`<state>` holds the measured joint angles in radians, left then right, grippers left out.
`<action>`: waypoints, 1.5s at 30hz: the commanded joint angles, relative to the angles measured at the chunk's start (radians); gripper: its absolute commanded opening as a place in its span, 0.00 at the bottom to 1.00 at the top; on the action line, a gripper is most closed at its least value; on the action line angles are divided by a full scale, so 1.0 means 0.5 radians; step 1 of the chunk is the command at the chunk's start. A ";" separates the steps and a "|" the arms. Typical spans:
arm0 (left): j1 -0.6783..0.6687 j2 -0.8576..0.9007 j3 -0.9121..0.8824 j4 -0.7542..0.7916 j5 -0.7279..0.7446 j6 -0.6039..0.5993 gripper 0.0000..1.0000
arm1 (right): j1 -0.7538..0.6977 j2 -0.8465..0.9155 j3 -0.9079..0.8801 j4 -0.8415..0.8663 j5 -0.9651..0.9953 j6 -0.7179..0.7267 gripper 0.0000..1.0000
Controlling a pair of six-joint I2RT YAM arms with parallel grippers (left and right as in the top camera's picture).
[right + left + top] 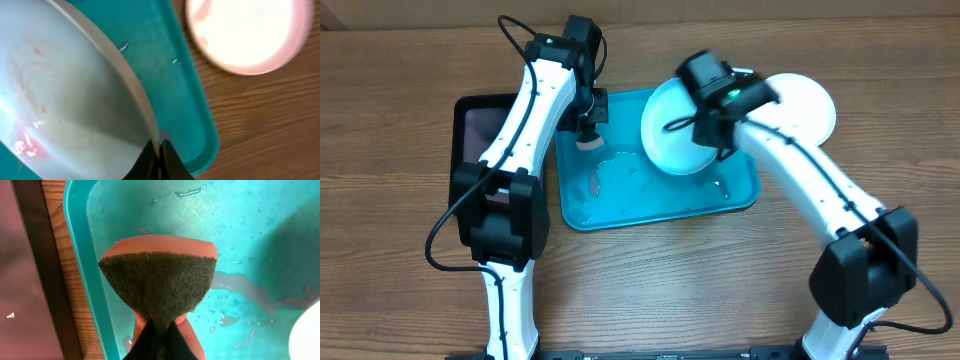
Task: Clean dirty plates on tray and stack at the side
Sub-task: 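Lower the pale blue plate onto the white plate stack and release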
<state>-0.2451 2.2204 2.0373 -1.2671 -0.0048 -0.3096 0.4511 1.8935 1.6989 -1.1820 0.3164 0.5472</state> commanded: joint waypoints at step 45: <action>-0.008 -0.005 -0.003 0.027 -0.015 -0.024 0.04 | -1.466 0.552 0.005 0.392 -0.982 -0.322 0.87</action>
<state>-0.2451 2.2204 2.0373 -1.2568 -0.0048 -0.3122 -0.2855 2.1593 1.6939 -0.9810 -0.1688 0.3836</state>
